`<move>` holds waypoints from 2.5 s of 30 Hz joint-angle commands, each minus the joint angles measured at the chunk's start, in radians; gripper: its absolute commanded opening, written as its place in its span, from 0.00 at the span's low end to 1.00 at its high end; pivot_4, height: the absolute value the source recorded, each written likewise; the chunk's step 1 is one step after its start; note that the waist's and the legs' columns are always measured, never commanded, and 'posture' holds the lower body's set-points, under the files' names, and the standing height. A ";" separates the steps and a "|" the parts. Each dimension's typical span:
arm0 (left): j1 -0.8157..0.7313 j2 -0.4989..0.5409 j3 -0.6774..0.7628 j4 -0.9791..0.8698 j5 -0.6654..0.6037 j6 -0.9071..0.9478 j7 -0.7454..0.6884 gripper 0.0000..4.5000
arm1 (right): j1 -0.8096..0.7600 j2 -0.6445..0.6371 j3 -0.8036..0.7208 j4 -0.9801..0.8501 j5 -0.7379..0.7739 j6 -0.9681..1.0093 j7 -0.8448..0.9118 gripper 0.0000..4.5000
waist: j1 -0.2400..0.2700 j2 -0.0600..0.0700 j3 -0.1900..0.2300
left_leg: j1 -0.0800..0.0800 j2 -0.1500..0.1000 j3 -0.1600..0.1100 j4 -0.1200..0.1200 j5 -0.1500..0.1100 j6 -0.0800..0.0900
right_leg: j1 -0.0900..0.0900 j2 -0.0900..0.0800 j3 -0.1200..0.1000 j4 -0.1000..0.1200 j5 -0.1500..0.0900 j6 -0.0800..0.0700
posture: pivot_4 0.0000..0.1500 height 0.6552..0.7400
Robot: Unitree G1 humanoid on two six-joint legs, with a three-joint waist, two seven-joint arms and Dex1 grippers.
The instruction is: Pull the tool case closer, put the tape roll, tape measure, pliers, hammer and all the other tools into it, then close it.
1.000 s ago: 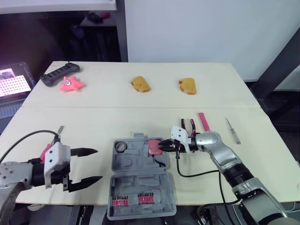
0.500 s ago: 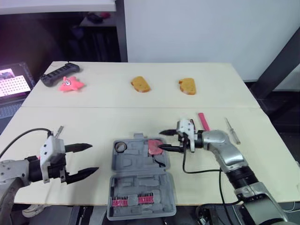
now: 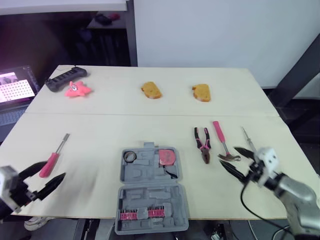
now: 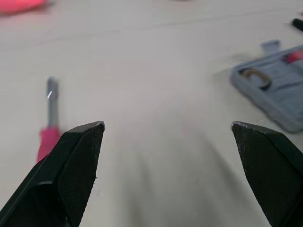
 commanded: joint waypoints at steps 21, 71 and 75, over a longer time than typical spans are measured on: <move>-0.398 0.106 -0.307 -0.194 -0.053 0.222 -0.026 1.00 | 0.170 0.096 -0.061 -0.427 0.097 0.098 -0.262 0.99 | 0.005 0.002 -0.004 | 0.001 0.000 -0.001 -0.001 0.000 -0.001 | 0.002 0.000 0.000 0.000 0.001 -0.001 | 1.00 0.68; -0.471 0.168 -0.454 -0.576 -0.177 0.535 0.038 1.00 | -0.217 0.318 0.336 -0.267 -0.104 0.566 -0.637 0.36 | 0.022 0.005 -0.006 | -0.001 0.000 -0.003 -0.001 0.000 -0.001 | -0.001 0.001 -0.001 0.001 0.001 -0.001 | 1.00 0.68; -0.468 0.162 -0.458 -0.575 -0.173 0.535 0.045 1.00 | -0.209 0.320 0.332 -0.292 -0.106 0.563 -0.637 0.21 | 0.020 0.005 -0.006 | -0.001 0.000 -0.003 -0.001 0.000 -0.001 | -0.001 0.001 -0.001 0.001 0.001 -0.001 | 1.00 0.68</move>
